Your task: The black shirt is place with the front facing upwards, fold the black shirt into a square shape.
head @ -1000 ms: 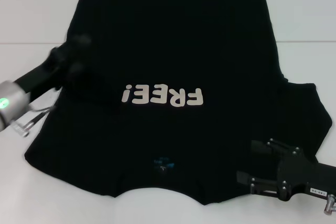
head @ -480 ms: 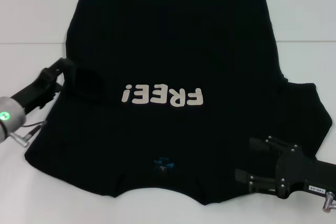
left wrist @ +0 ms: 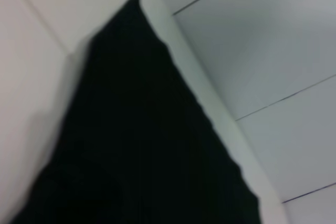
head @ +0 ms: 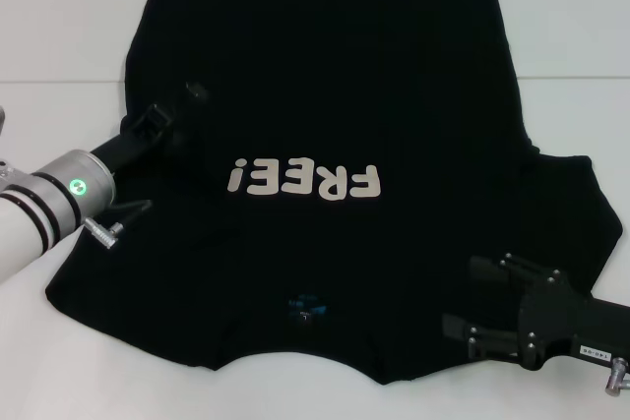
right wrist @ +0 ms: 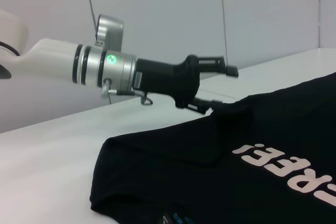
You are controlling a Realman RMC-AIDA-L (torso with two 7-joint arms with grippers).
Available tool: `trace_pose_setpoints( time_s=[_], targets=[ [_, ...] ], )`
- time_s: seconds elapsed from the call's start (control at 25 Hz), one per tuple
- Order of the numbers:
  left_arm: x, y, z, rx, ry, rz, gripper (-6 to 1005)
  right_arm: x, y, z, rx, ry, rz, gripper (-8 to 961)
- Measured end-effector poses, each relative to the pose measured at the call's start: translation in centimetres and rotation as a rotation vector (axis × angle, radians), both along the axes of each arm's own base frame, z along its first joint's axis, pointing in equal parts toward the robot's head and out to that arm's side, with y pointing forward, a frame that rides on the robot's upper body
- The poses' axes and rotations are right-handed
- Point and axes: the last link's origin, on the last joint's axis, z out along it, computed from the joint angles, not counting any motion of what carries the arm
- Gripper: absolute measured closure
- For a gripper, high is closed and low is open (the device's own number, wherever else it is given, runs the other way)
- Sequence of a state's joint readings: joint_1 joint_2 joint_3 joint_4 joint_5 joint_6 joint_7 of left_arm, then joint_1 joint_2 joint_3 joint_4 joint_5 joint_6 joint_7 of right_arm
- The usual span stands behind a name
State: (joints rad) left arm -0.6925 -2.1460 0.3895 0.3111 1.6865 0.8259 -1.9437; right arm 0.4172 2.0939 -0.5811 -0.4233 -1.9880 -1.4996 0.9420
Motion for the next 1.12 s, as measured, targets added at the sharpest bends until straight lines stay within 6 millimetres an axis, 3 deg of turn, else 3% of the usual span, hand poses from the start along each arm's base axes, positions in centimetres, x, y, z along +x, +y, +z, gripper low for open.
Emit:
trace_pose_setpoints(
  time_s=[0.24, 0.48, 0.76, 0.92, 1.12],
  targets=[
    [0.2, -1.4, 1.4, 0.016, -0.054, -0.117, 92, 0.2, 0.2, 0.2, 0.02, 0.003, -0.021, 40],
    [-0.2, -5.5, 3.9, 0.008, -0.054, -0.373, 92, 0.7, 1.5, 2.1, 0.044, 0.1, -0.195, 40],
    [-0.3, -11.8, 5.6, -0.058, 0.161, -0.831, 92, 1.4, 4.2, 7.9, -0.02, 0.13, -0.523, 40],
    [-1.4, -13.4, 5.0, -0.12, 0.317, -0.921, 92, 1.6, 5.1, 12.1, -0.09, 0.132, -0.749, 40],
    [-2.4, -13.9, 4.0, -0.183, 0.46, -0.975, 92, 2.0, 5.5, 16.4, -0.134, 0.143, -1.02, 41]
  ],
)
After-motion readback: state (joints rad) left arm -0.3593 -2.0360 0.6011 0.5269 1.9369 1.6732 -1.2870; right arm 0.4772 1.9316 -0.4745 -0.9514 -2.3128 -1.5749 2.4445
